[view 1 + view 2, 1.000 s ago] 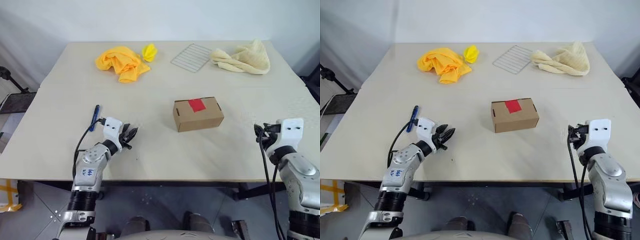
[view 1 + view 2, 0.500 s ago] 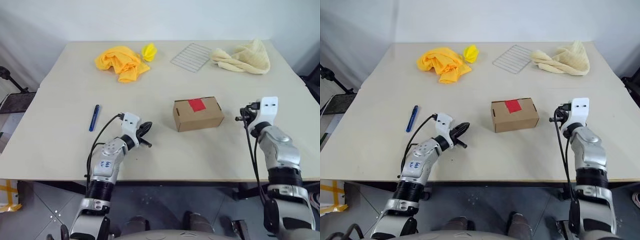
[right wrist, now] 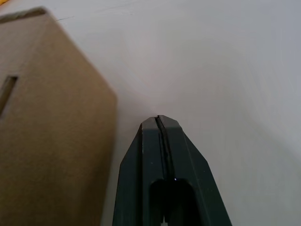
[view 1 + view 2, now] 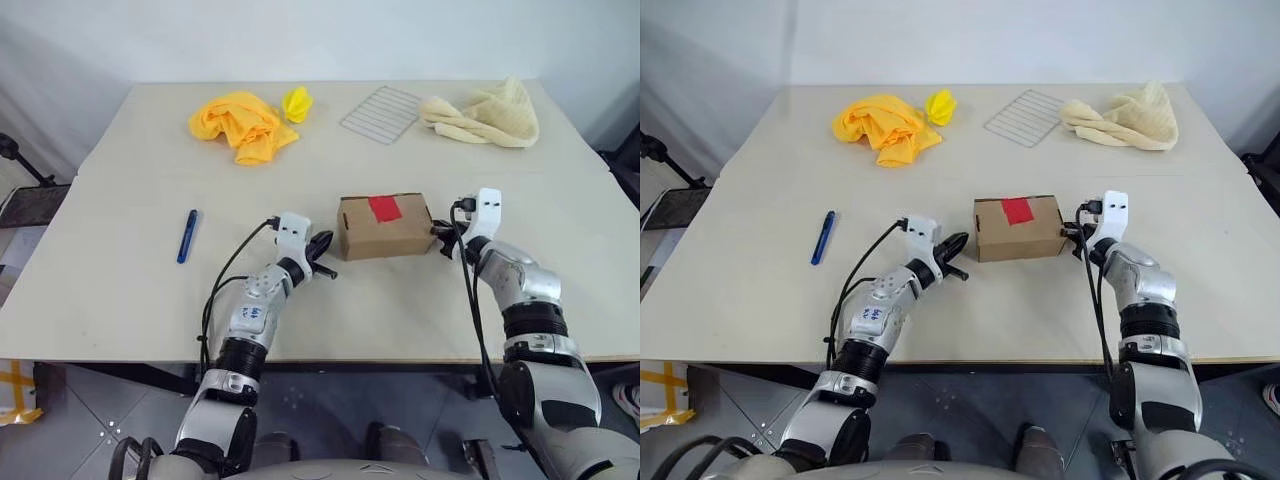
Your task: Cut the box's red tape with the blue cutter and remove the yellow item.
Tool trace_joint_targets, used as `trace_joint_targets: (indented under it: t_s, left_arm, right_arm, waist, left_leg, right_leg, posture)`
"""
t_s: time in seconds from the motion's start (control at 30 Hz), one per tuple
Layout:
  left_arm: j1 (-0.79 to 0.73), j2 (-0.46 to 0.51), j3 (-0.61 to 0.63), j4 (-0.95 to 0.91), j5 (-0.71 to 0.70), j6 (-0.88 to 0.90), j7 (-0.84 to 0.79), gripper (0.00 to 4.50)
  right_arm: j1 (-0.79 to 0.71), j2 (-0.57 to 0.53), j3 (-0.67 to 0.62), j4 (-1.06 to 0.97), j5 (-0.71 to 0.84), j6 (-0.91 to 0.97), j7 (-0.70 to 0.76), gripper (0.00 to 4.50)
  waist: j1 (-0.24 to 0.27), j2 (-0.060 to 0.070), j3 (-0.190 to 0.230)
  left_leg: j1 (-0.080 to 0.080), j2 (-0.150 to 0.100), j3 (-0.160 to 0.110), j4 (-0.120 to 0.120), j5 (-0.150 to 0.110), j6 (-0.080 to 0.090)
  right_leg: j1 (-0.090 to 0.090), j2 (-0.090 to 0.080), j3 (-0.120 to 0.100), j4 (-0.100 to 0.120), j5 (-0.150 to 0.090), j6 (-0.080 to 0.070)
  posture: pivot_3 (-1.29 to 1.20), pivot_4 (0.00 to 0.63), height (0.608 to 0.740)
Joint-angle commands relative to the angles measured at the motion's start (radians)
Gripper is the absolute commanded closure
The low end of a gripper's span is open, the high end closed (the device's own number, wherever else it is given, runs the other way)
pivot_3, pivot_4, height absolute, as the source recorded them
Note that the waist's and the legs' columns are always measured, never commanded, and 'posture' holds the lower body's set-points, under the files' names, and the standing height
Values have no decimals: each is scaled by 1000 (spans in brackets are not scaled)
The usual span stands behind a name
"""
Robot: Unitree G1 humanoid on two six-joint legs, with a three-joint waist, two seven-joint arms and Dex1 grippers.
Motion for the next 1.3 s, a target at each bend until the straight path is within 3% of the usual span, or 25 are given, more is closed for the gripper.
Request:
trace_joint_targets:
  t_s: [0.03,0.27,0.6,1.3]
  left_arm:
    - [-11,-14,2,36,-11,-17,-11,4483]
    - [-3,-2,-11,38,-16,1,-70,4483]
    - [39,23,-69,-39,-27,102,-203,4483]
    - [50,-25,-117,-122,-31,219,-291,4483]
  right_arm:
    - [99,29,1,-203,50,103,-19,4500]
    - [334,65,46,-678,129,344,-78,4500]
    - [552,57,51,-1077,212,574,-131,4500]
    - [682,73,-89,-1273,285,695,-209,4500]
  waist:
    - [1,0,0]
    - [1,0,0]
    - [1,-1,0]
    - [11,-1,0]
  left_leg:
    - [0,0,0,0,0,0]
    - [0,0,-1,0,0,0]
    - [0,0,0,-1,0,0]
    - [-1,0,-1,-1,-1,1]
  right_leg:
    - [0,0,0,0,0,0]
    - [0,0,0,0,0,0]
    - [-1,1,0,-1,0,0]
    - [0,1,0,-2,0,0]
  posture:
    - [0,150,740]
    - [0,150,740]
    - [0,150,740]
    - [0,150,740]
